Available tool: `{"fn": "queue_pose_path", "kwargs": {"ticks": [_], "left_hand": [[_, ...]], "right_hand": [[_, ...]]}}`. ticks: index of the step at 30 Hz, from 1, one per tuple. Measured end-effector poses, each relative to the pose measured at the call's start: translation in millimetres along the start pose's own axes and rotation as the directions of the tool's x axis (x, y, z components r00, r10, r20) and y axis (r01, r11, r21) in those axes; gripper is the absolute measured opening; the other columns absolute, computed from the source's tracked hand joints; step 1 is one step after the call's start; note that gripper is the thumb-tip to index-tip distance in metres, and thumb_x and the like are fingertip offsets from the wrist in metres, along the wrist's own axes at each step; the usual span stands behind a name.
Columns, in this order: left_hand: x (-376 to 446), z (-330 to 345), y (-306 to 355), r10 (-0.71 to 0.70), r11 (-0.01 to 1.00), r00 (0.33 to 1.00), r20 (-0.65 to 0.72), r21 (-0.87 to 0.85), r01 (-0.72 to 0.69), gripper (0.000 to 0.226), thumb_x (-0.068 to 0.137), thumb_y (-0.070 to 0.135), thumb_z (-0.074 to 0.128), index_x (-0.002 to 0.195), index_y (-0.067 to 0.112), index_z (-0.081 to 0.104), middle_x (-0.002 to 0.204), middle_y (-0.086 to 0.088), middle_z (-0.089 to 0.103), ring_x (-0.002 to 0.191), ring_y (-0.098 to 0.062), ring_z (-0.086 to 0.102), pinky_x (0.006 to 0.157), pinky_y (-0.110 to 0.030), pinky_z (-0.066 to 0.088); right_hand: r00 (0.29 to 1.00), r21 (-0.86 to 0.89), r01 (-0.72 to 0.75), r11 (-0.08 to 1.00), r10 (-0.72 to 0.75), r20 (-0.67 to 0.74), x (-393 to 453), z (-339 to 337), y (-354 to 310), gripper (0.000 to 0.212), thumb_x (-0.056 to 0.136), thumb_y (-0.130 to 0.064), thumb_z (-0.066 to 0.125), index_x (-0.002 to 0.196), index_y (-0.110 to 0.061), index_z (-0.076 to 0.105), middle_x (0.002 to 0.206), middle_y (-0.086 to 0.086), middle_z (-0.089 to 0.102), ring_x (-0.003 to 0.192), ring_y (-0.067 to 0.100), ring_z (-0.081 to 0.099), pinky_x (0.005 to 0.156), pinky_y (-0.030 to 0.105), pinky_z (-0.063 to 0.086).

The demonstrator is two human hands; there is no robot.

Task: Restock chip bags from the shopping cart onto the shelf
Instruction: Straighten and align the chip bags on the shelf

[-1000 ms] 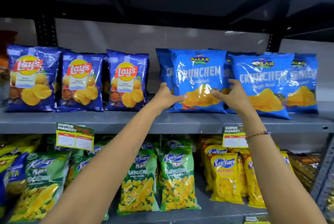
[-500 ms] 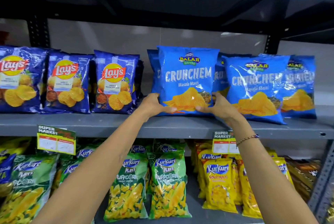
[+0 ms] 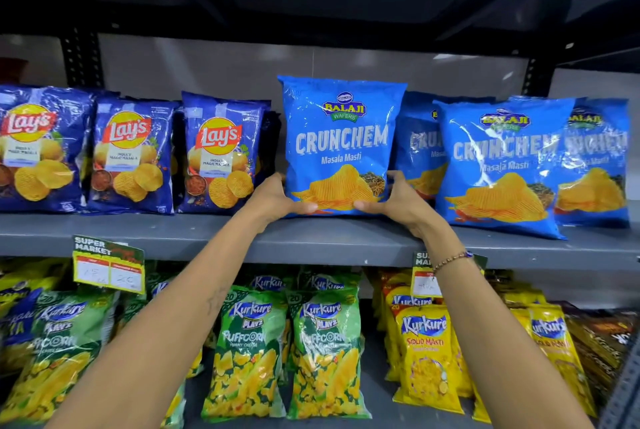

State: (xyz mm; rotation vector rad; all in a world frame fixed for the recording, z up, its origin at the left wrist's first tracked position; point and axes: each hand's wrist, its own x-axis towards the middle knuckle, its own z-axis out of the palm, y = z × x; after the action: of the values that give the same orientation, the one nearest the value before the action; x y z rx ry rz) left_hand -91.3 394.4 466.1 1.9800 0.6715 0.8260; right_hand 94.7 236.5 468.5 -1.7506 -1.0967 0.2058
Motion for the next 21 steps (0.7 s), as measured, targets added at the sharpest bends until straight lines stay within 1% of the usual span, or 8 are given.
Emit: {"fn": "queue_pose_path", "kwargs": {"ticks": [3, 6, 9, 11, 13, 16, 18, 21], "left_hand": [[-3.6, -1.1, 3.3, -0.04, 0.999, 0.999, 0.01, 0.033, 0.04, 0.083, 0.058, 0.027, 0.089, 0.126, 0.013, 0.043, 0.137, -0.005, 0.055, 0.115, -0.02, 0.055, 0.096, -0.035, 0.045], [-19.1, 1.9, 13.2, -0.002, 0.997, 0.992, -0.126, 0.079, 0.012, 0.098, 0.065, 0.03, 0.085, 0.141, 0.009, 0.026, 0.141, -0.01, 0.048, 0.124, -0.027, 0.051, 0.101, -0.042, 0.046], [-42.6, 20.2, 33.1, 0.295, 0.952, 0.841, -0.453, 0.218, -0.217, 0.058, 0.077, 0.026, 0.074, 0.121, 0.007, 0.043, 0.11, -0.008, 0.056, 0.098, -0.024, 0.059, 0.083, -0.039, 0.052], [-51.7, 42.2, 52.7, 0.416, 0.907, 0.745, -0.521, 0.186, -0.377, 0.033, 0.083, 0.019, 0.067, 0.108, 0.009, 0.049, 0.083, 0.003, 0.053, 0.075, -0.013, 0.057, 0.073, -0.03, 0.049], [-51.1, 69.0, 71.5, 0.474, 0.873, 0.771, -0.425, 0.115, -0.473, 0.023, 0.084, 0.017, 0.063, 0.103, 0.013, 0.05, 0.069, 0.011, 0.051, 0.062, 0.0, 0.052, 0.064, -0.016, 0.043], [-35.9, 113.6, 91.3, 0.489, 0.867, 0.845, -0.215, 0.012, -0.498, 0.024, 0.083, 0.02, 0.065, 0.101, 0.017, 0.051, 0.072, 0.014, 0.056, 0.059, 0.007, 0.054, 0.06, -0.006, 0.043], [-22.0, 142.1, 99.1, 0.432, 0.899, 0.9, -0.053, -0.053, -0.435, 0.035, 0.082, 0.022, 0.069, 0.11, 0.015, 0.049, 0.089, 0.008, 0.059, 0.071, 0.002, 0.059, 0.074, -0.019, 0.051], [-2.1, 176.6, 109.6, 0.264, 0.964, 0.946, 0.19, -0.056, -0.258, 0.076, 0.079, 0.029, 0.074, 0.136, 0.007, 0.03, 0.136, -0.009, 0.048, 0.114, -0.021, 0.057, 0.1, -0.042, 0.047]], "right_hand": [[1.0, -0.006, 0.01, 1.0, -0.01, 0.005, -1.0, 0.3, 0.4, 0.096, 0.065, -0.037, 0.083, 0.139, -0.018, 0.025, 0.093, -0.021, 0.044, 0.081, -0.002, 0.047, 0.063, 0.013, 0.038], [0.999, -0.006, 0.041, 0.999, -0.041, -0.003, -7.3, -5.5, 1.1, 0.099, 0.065, -0.04, 0.083, 0.141, -0.019, 0.023, 0.116, -0.006, 0.044, 0.107, 0.012, 0.048, 0.089, 0.026, 0.042], [0.992, 0.001, 0.084, 0.996, -0.084, -0.094, -18.8, -25.9, -0.7, 0.083, 0.07, -0.038, 0.08, 0.136, -0.018, 0.034, 0.12, 0.0, 0.05, 0.11, 0.018, 0.051, 0.088, 0.032, 0.045], [0.974, 0.01, 0.12, 0.993, -0.115, -0.196, -28.3, -48.1, -2.9, 0.056, 0.076, -0.031, 0.077, 0.123, -0.015, 0.051, 0.115, 0.006, 0.06, 0.1, 0.019, 0.06, 0.08, 0.028, 0.05], [0.939, 0.017, 0.159, 0.987, -0.146, -0.312, -37.3, -76.2, -2.7, 0.032, 0.079, -0.022, 0.074, 0.107, -0.014, 0.061, 0.102, 0.009, 0.067, 0.082, 0.015, 0.065, 0.064, 0.016, 0.052], [0.87, -0.003, 0.17, 0.985, -0.152, -0.47, -49.8, -123.4, 7.7, 0.021, 0.079, -0.017, 0.074, 0.098, -0.016, 0.064, 0.094, 0.009, 0.068, 0.075, 0.014, 0.061, 0.061, 0.018, 0.05], [0.834, -0.015, 0.132, 0.991, -0.12, -0.538, -57.2, -153.2, 23.0, 0.028, 0.076, -0.016, 0.077, 0.101, -0.016, 0.064, 0.1, 0.01, 0.066, 0.074, 0.012, 0.056, 0.06, 0.021, 0.047], [0.811, -0.027, 0.022, 0.999, -0.033, -0.583, -63.1, -189.4, 49.8, 0.049, 0.073, -0.015, 0.079, 0.118, -0.008, 0.059, 0.117, 0.017, 0.061, 0.078, 0.017, 0.055, 0.061, 0.024, 0.049]]}}
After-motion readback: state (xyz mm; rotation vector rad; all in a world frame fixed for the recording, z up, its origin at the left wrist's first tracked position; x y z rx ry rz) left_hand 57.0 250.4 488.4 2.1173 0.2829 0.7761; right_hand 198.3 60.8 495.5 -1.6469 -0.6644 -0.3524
